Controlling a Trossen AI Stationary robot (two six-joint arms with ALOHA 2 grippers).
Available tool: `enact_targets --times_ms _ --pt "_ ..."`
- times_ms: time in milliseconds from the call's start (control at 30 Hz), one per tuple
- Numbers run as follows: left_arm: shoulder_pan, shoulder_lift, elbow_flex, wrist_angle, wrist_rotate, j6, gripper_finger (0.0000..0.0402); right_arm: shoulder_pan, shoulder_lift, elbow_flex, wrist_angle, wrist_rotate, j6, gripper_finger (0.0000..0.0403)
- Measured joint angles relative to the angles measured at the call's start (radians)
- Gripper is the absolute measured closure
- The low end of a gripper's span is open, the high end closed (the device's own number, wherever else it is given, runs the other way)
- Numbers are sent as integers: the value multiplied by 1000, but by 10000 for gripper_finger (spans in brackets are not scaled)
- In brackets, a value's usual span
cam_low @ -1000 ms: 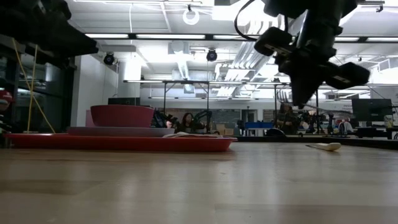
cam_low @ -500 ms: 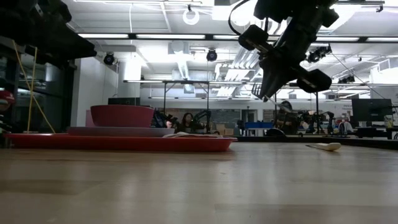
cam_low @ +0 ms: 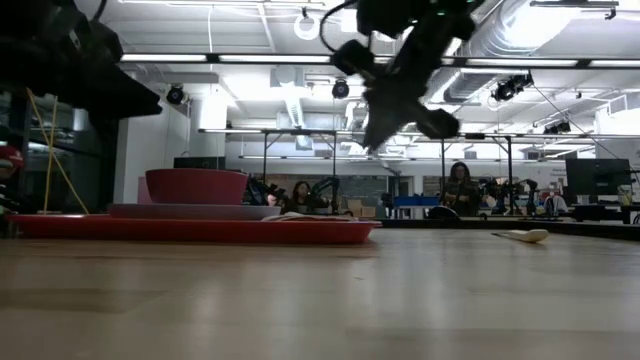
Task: Set up tray
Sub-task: Put the blue fork on the white table napkin on the red serving tray
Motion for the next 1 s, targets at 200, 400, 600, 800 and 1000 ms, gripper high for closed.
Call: enact_targets --times_ms 200,400,600,800,1000 --pt "0 0 -49 89 43 -2 263 -58 118 178 -33 -34 -78 403" --pt "0 0 -50 88 47 36 263 -100 210 313 -56 -35 -126 403" --pt "0 0 -50 88 50 44 263 -117 288 373 -73 -43 -137 403" --pt "0 0 -50 88 55 45 263 -119 315 374 -79 -38 -86 403" --pt "0 0 -50 88 56 45 263 -124 323 374 -84 -10 -44 403"
